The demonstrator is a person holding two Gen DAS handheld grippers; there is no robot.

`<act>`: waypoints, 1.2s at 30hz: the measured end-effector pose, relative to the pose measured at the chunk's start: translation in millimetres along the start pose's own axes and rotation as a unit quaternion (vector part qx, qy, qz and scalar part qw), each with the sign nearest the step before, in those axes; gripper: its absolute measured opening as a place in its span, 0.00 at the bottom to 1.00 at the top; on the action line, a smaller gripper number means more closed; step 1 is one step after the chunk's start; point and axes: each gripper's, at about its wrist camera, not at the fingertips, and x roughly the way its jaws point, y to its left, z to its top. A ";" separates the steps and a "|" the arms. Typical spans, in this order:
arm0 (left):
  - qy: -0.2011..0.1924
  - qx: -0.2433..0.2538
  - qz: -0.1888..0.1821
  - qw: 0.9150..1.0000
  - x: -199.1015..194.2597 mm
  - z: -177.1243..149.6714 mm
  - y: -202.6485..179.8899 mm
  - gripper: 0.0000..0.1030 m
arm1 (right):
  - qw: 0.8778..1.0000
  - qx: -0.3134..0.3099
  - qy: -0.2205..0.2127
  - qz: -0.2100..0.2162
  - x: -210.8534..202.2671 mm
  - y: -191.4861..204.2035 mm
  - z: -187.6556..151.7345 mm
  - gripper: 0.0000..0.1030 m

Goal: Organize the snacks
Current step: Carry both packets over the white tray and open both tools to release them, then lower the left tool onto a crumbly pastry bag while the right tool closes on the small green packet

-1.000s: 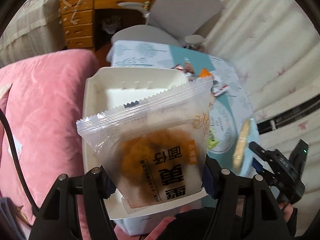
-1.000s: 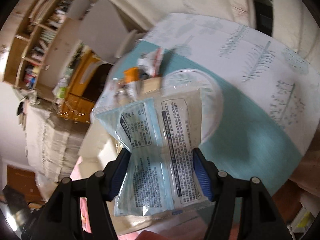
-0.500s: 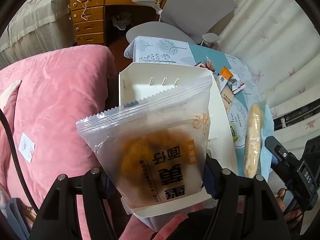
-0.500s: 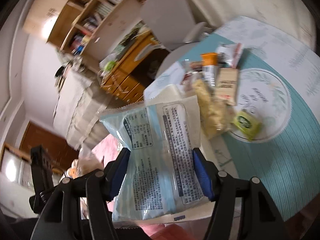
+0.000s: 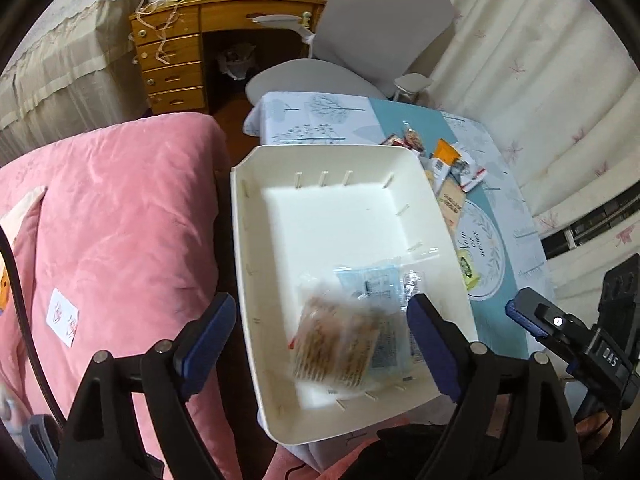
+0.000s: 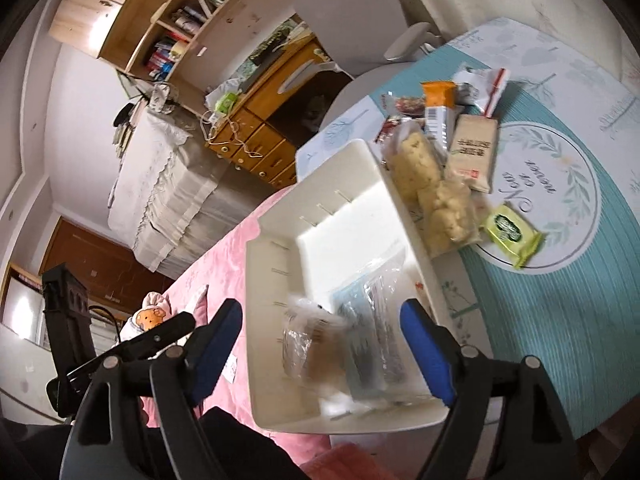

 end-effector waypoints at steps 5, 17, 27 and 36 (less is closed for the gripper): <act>0.001 0.022 -0.014 1.000 5.2 2.0 -16.6 0.84 | 1.000 0.008 0.002 -0.017 -3.9 -10.5 -3.1 0.79; -0.007 0.084 -0.050 0.995 15.1 11.0 -67.3 0.84 | 0.991 -0.023 -0.038 -0.124 -33.9 -43.7 -16.1 0.79; 0.052 0.116 -0.064 0.990 44.3 32.7 -124.8 0.84 | 0.974 -0.115 -0.056 -0.185 -41.6 -63.5 -9.1 0.79; 0.116 0.106 -0.059 0.986 87.8 60.5 -183.0 0.84 | 0.954 -0.215 -0.056 -0.203 -39.8 -84.7 6.0 0.79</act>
